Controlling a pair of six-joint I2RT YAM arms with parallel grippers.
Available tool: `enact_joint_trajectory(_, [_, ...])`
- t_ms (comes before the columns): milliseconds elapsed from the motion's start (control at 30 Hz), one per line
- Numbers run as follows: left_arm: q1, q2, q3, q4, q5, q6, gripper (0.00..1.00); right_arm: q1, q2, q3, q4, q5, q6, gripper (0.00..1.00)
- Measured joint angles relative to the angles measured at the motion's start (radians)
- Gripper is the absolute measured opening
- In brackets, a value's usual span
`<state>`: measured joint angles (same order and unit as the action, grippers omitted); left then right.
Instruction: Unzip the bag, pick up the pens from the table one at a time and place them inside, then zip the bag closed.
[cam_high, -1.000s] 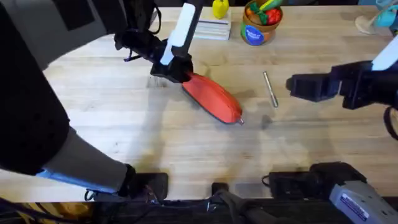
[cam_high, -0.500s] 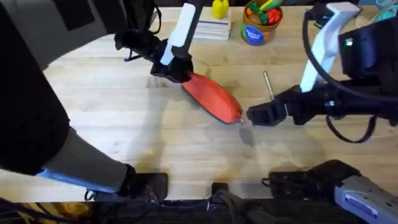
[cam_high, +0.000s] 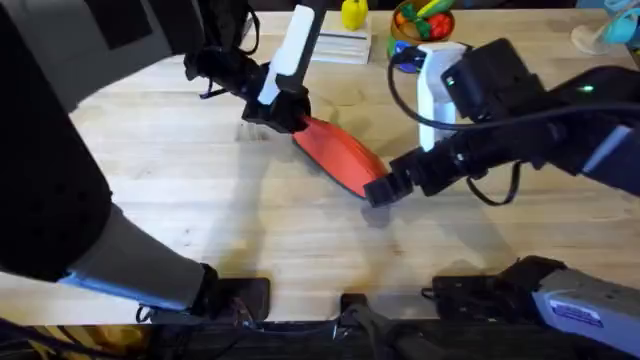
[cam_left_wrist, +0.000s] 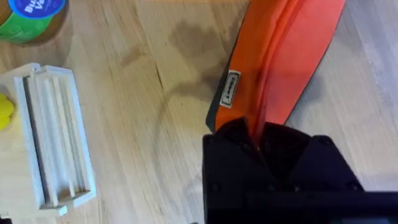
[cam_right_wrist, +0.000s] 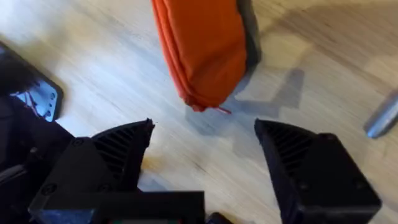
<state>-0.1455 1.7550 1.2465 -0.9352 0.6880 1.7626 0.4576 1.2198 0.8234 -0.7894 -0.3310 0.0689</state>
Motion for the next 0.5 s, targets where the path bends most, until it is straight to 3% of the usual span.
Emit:
enact_joint_trajectory(200, [0.0, 0.0, 0.0, 0.0, 0.0, 0.0, 0.043, 0.031, 0.074, 0.0, 0.059, -0.015, 0.003, 0.992])
enact_joint_trajectory(333, [0.0, 0.0, 0.0, 0.0, 0.0, 0.0, 0.043, 0.031, 0.086, 0.0, 0.074, -0.05, 0.006, 0.927])
enact_joint_trajectory(467, [0.0, 0.0, 0.0, 0.0, 0.0, 0.0, 0.043, 0.032, 0.088, 0.0, 0.101, -0.062, 0.006, 0.758])
enact_joint_trajectory(500, [0.0, 0.0, 0.0, 0.0, 0.0, 0.0, 0.043, 0.032, 0.088, -0.001, 0.093, -0.059, 0.006, 0.589])
